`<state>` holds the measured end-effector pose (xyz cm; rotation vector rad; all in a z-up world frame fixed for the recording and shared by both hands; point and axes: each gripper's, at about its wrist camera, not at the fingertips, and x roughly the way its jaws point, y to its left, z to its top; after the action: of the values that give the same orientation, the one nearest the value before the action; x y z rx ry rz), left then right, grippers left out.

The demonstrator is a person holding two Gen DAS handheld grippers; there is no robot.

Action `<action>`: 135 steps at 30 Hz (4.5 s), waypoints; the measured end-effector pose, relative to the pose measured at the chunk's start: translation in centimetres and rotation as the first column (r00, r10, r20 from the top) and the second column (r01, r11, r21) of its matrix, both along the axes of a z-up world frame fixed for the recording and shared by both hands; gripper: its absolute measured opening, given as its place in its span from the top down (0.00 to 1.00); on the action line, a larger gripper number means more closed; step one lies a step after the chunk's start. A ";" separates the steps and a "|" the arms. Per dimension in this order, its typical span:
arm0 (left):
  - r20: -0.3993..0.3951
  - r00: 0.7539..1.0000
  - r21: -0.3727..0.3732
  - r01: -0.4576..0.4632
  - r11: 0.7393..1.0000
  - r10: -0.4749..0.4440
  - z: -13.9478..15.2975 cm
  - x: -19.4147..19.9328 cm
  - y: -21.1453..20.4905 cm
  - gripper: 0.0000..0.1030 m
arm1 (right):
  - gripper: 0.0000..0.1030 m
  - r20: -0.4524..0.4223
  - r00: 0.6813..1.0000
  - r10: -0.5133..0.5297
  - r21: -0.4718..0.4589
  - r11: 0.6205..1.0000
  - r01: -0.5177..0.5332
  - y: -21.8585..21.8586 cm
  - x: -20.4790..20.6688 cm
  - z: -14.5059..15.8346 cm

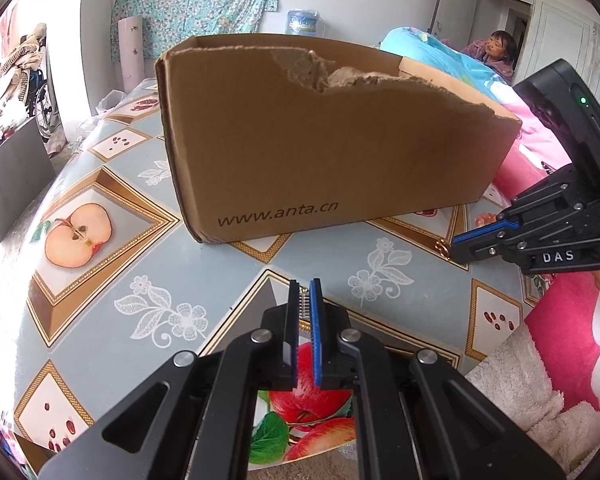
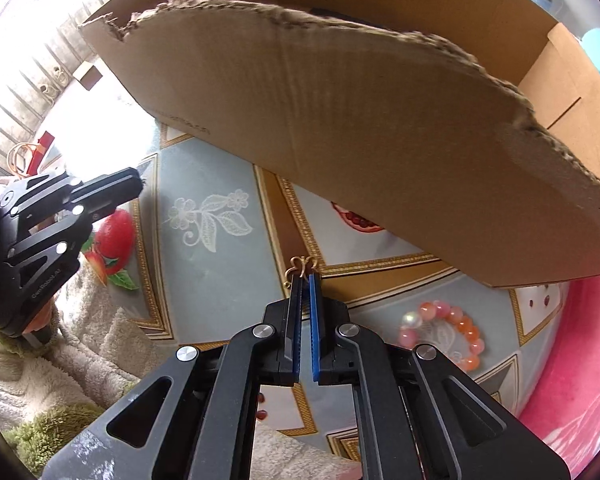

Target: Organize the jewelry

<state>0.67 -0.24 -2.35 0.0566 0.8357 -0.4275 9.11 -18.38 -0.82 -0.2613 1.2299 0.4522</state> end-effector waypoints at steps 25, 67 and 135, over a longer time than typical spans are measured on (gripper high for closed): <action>0.018 1.000 0.021 -0.002 1.000 0.001 -0.2 -0.2 -0.1 0.96 | 0.85 0.047 0.972 0.230 -0.073 0.971 -0.226 1.0 -1.0 0.1; 0.012 1.000 0.016 -0.003 1.000 0.003 -0.4 0.0 0.3 0.96 | 0.69 0.077 0.986 0.150 -0.022 0.989 -0.149 2.5 -1.1 0.7; 0.003 1.000 -0.010 -0.004 1.000 0.004 -0.5 0.4 0.9 0.96 | 0.97 -0.091 0.981 0.172 -0.113 0.977 -0.182 4.3 4.3 1.8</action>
<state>1.03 0.62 -2.80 0.0466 0.8304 -0.4276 13.38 -14.06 0.95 -0.4628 1.3205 0.5472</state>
